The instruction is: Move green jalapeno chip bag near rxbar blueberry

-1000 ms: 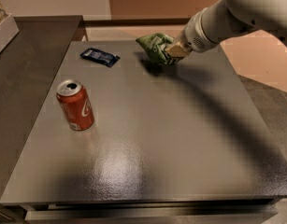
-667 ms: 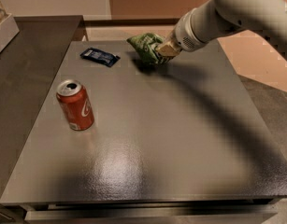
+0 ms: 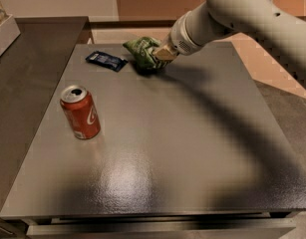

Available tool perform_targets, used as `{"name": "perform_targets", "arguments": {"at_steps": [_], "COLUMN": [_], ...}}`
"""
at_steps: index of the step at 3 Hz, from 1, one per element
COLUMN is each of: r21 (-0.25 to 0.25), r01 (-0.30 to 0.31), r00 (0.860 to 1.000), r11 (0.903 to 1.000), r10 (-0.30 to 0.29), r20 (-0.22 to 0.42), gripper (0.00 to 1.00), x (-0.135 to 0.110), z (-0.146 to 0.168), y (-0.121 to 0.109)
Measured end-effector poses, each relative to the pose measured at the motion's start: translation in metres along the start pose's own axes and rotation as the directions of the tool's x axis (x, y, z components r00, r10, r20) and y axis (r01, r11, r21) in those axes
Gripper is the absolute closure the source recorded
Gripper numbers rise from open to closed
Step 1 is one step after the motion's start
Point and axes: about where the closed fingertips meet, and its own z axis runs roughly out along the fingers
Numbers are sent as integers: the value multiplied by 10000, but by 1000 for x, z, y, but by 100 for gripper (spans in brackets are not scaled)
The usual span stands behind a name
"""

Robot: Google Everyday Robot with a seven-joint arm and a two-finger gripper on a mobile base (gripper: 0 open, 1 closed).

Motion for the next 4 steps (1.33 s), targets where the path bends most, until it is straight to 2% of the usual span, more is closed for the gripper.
{"name": "perform_targets", "arguments": {"at_steps": [1, 3, 4], "r21": [-14, -83, -104], "r01": [79, 94, 100], "r00": [10000, 10000, 10000], "r11": [10000, 9999, 9999], "r10": [-79, -94, -100], "r20": [-1, -2, -2], "gripper": [51, 4, 0], "x": [0, -1, -1], "z": [18, 21, 22], "y": [-1, 1, 2]}}
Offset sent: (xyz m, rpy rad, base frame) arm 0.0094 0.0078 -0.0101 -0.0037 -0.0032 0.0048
